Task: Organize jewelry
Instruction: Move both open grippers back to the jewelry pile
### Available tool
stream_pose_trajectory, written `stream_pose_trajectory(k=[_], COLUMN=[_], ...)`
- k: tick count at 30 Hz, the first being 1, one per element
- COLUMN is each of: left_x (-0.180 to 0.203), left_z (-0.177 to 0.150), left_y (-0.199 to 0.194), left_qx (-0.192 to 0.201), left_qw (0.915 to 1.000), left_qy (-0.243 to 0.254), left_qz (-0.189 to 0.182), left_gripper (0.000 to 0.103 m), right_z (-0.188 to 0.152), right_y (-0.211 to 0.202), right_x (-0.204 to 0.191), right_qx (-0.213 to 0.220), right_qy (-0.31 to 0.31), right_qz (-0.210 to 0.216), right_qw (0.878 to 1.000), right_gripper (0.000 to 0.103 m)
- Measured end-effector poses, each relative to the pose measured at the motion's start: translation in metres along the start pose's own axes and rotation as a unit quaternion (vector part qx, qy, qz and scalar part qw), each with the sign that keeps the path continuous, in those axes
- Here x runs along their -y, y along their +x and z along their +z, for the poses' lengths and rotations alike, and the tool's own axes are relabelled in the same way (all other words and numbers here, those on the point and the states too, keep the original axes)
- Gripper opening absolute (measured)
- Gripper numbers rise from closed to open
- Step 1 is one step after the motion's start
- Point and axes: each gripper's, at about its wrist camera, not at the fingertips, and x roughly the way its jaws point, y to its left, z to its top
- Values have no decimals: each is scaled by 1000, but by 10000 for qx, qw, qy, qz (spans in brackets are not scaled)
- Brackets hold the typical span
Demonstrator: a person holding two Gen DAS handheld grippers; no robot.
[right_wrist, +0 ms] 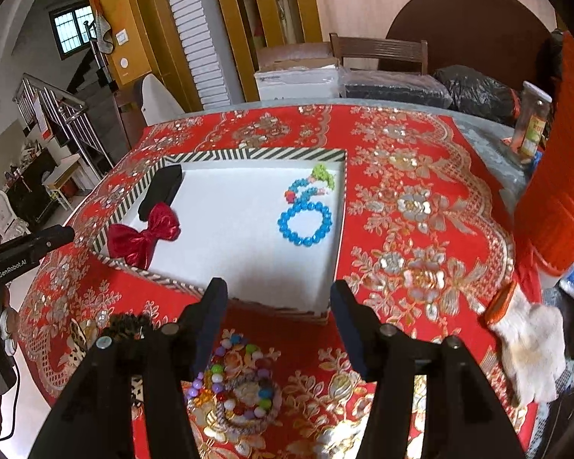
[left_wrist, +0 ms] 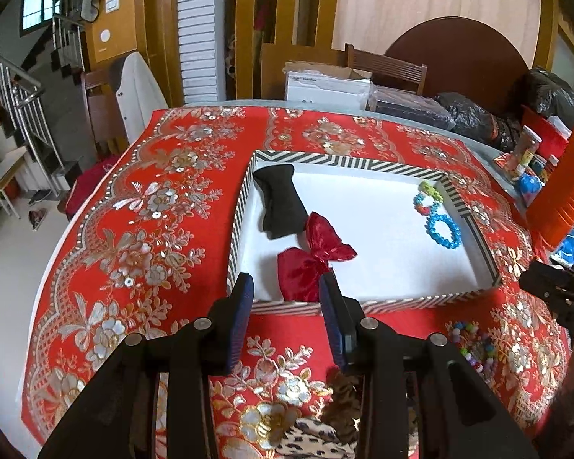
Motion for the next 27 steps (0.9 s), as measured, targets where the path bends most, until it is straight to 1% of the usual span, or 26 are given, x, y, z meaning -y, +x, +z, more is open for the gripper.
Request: stream_pose_trajectory(k=[4,8,12,18,21,23,25,27], left_x=[-4,-4,0,3,6,9,13,17], left_z=[-6,-15,-25,-45,-56,-63,-69,-75], left_y=[-4,-8,-10,-10,-14,-18,-21,-20], left_qx=[-99,-247,-494,-861,-984,-1010,-1036,-1076], left_qw=[9997,9989,9965,9904,9866,9838,9812,9786], left_qy=[-146,-156,-73,79,340,524,699,877], left_qz=[-176,-371,-677,-1082,-1255,-1383,-1468,-1520], left_gripper=[26,26,26,26,26,26,26,26], right_z=[-5,-10,-16,-25,-28,-28,-26,-23], right_y=[-2,-1,3,13,19,25,31,41], right_x=[-2,-5,-8,-22,-40,-54,-64,-77], right_qx=[-33,-128,-271,-514,-616,-677,-740,-817], right_qy=[-12,-65,-184,-336,-625,-826,-945,-1083], right_qz=[25,78,101,415,630,783,876,1106], right_qw=[10000,9999,9994,9972,9941,9912,9889,9846], right_gripper=[59,59,59,59,57,51,50,50])
